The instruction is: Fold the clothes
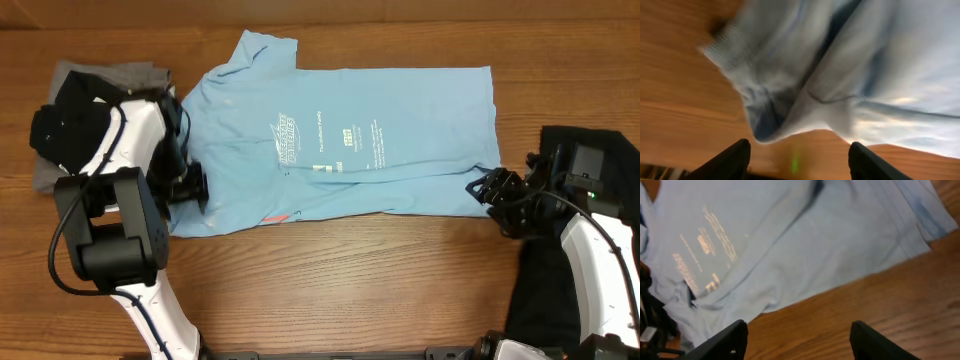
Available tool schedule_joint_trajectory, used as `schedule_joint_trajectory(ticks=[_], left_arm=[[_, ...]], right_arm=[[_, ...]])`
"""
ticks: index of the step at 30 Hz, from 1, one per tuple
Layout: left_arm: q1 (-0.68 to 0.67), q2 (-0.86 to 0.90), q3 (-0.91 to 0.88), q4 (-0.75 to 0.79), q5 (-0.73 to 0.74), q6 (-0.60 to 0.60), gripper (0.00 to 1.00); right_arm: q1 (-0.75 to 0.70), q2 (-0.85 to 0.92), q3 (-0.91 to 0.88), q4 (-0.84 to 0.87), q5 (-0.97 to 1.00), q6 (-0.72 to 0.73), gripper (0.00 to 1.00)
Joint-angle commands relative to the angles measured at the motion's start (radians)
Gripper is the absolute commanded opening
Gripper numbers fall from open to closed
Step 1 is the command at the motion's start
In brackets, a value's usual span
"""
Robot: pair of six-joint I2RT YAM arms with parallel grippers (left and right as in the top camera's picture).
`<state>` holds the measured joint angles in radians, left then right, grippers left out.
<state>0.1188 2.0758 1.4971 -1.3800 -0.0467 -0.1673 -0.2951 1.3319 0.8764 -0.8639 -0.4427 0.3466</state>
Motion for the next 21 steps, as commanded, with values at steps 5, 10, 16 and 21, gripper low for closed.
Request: schedule_joint_trajectory(ticks=[5, 10, 16, 21], left_arm=[[0.006, -0.017, -0.157, 0.134, -0.031, -0.04, 0.31], [0.01, -0.017, -0.156, 0.136, -0.136, -0.051, 0.04], [0.035, -0.017, -0.153, 0.137, -0.148, -0.057, 0.04], [0.053, -0.017, -0.143, 0.135, -0.168, -0.057, 0.04]], right_arm=[[-0.009, 0.089, 0.015, 0.003, 0.121, 0.028, 0.73], [-0.009, 0.22, 0.015, 0.029, 0.121, 0.027, 0.66], [-0.01, 0.314, 0.015, 0.124, 0.276, 0.101, 0.63], [-0.013, 0.348, 0.015, 0.198, 0.278, 0.117, 0.48]])
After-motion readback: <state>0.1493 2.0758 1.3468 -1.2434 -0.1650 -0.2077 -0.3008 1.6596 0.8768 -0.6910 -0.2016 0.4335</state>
